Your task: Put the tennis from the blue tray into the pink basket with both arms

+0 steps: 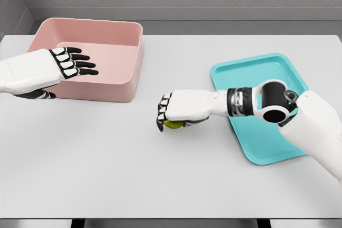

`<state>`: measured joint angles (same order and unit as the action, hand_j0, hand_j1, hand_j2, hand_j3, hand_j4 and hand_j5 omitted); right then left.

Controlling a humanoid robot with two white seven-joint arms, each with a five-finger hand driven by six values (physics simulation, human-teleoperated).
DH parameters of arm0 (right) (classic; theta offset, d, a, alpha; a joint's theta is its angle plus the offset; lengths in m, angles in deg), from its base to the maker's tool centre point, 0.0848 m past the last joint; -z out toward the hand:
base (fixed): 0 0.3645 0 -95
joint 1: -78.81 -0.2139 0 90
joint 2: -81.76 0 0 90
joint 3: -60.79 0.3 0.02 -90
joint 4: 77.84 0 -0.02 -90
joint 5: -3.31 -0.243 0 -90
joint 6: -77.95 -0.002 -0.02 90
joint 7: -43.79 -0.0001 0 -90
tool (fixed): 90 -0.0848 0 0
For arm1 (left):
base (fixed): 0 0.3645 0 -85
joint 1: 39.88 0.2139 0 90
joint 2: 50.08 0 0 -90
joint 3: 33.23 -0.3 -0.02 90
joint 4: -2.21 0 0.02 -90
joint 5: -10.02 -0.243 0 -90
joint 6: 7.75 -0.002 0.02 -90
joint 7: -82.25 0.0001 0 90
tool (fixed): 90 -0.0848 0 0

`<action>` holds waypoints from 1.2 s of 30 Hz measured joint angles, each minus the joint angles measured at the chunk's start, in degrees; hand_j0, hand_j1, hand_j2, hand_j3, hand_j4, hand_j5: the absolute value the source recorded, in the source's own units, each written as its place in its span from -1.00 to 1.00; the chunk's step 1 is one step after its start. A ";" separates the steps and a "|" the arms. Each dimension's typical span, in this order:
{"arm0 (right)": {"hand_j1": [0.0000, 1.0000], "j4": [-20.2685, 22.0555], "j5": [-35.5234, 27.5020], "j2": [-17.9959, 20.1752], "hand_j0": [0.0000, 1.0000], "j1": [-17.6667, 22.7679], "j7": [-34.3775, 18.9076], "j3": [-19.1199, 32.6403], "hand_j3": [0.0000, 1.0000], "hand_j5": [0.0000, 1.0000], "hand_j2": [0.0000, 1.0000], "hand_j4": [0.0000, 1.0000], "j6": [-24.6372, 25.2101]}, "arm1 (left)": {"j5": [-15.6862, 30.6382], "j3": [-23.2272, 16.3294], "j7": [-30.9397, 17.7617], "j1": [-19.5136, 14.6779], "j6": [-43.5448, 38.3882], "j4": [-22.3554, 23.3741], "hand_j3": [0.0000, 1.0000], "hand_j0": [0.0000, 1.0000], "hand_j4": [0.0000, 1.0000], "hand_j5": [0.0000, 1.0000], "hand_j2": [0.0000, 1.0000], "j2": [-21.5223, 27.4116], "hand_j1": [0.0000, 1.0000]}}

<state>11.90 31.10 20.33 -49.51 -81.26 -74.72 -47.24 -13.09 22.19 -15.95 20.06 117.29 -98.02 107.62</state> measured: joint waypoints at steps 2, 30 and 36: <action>0.06 -0.98 0.57 -0.53 0.06 -0.09 0.01 -0.47 0.06 0.06 0.06 0.06 0.01 | 0.00 0.00 0.00 0.00 0.00 0.00 1.00 1.00 1.00 1.00 1.00 0.00 1.00; 0.98 -4.15 2.60 -1.62 0.98 0.26 0.03 -1.24 0.98 0.98 0.98 0.98 0.03 | 0.02 0.00 0.00 0.26 0.00 -0.05 1.00 1.00 1.00 1.00 1.00 -0.05 1.00; 0.99 -3.27 2.33 -1.43 0.99 -0.09 0.02 0.90 0.99 0.99 0.99 0.99 0.01 | 0.06 0.00 0.00 0.26 0.00 -0.05 1.00 1.00 1.00 1.00 1.00 -0.03 1.00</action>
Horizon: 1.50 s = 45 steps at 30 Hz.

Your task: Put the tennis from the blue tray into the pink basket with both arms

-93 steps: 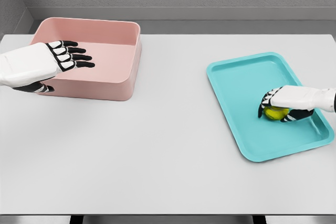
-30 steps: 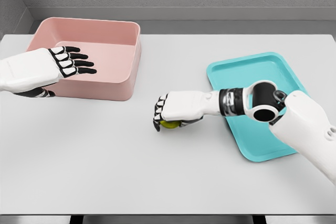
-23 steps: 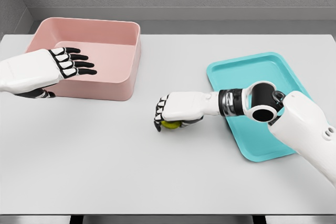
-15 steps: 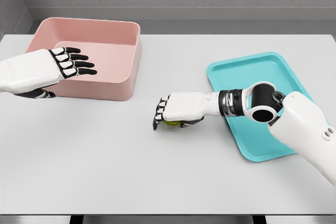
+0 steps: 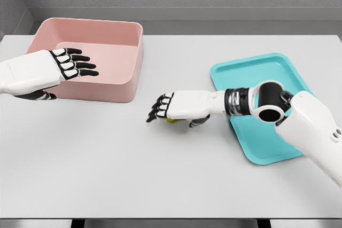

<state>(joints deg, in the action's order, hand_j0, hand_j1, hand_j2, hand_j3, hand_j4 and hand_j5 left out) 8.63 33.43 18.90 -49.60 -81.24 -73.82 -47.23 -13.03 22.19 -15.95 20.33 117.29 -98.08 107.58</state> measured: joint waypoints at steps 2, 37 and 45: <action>1.00 1.95 -0.10 0.24 1.00 0.00 0.00 2.31 1.00 1.00 1.00 1.00 0.00 | -0.03 0.00 0.00 0.00 0.00 0.01 1.00 1.00 1.00 1.00 1.00 -0.02 1.00; 1.00 9.98 -18.13 10.37 1.00 30.85 0.00 49.34 1.00 1.00 1.00 1.00 0.00 | -14.07 -12.97 -5.51 -10.19 0.01 -0.14 1.00 1.00 1.00 1.00 1.00 -20.51 1.00; 1.00 7.41 -18.17 9.20 1.00 30.76 0.00 50.50 1.00 1.00 1.00 1.00 0.00 | -14.42 -19.47 -5.78 -14.68 0.02 5.99 1.00 1.00 1.00 1.00 1.00 -27.09 1.00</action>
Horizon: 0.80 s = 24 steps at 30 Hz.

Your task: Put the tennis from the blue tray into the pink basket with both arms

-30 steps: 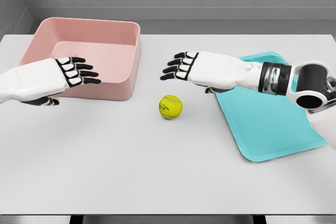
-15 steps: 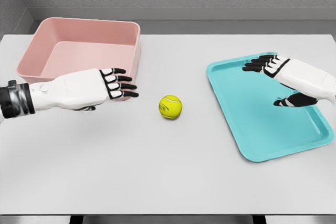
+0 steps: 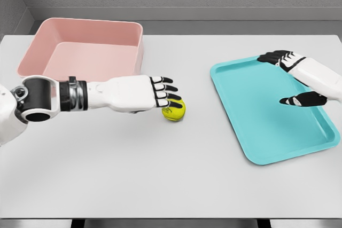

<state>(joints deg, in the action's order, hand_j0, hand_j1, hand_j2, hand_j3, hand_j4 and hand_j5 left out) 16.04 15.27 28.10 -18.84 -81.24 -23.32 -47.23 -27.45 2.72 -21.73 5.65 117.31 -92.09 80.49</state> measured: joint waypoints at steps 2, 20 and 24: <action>1.00 -0.59 0.00 -0.04 1.00 0.00 0.00 0.06 1.00 1.00 1.00 1.00 0.00 | -0.03 -0.75 -0.01 -0.26 0.01 1.55 1.00 1.00 1.00 1.00 1.00 -1.33 1.00; 1.00 -1.43 0.00 -0.09 1.00 -0.09 0.00 0.48 1.00 1.00 1.00 1.00 0.00 | 0.40 -3.88 -0.02 -3.08 0.01 11.06 1.00 1.00 1.00 1.00 1.00 -7.70 1.00; 1.00 -2.01 -0.01 -0.09 1.00 -0.09 0.00 0.54 1.00 1.00 1.00 1.00 0.00 | 0.40 -4.03 -0.02 -3.34 0.01 12.68 1.00 1.00 1.00 1.00 1.00 -8.93 1.00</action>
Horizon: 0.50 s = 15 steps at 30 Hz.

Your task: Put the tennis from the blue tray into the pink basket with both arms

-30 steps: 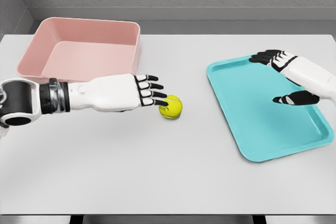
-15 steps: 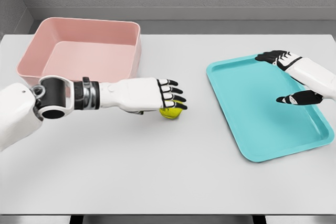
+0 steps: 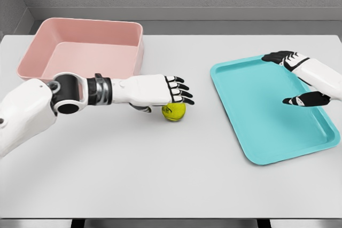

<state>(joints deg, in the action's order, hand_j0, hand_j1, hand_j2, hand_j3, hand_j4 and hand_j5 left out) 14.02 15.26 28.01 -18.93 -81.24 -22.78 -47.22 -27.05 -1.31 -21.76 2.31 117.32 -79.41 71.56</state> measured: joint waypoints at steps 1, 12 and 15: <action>1.00 -0.19 0.01 0.00 1.00 0.00 0.00 0.02 1.00 1.00 1.00 1.00 0.00 | 0.01 -0.07 0.00 -0.09 0.00 0.20 1.00 1.00 1.00 1.00 1.00 -0.13 1.00; 1.00 -0.57 0.01 0.00 1.00 0.00 0.00 0.07 1.00 1.00 1.00 1.00 0.00 | -0.18 -1.11 0.00 -0.44 0.00 2.32 1.00 1.00 1.00 1.00 1.00 -1.89 1.00; 1.00 -0.62 0.01 0.00 1.00 0.00 0.00 0.07 1.00 1.00 1.00 1.00 0.00 | -0.27 -1.18 0.00 -0.44 0.00 3.05 1.00 1.00 1.00 1.00 1.00 -2.62 1.00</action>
<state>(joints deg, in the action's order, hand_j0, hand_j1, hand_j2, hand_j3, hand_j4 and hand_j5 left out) 13.40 15.27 28.01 -18.93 -81.24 -22.71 -47.22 -27.32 -2.49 -21.76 1.87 117.32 -76.37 68.94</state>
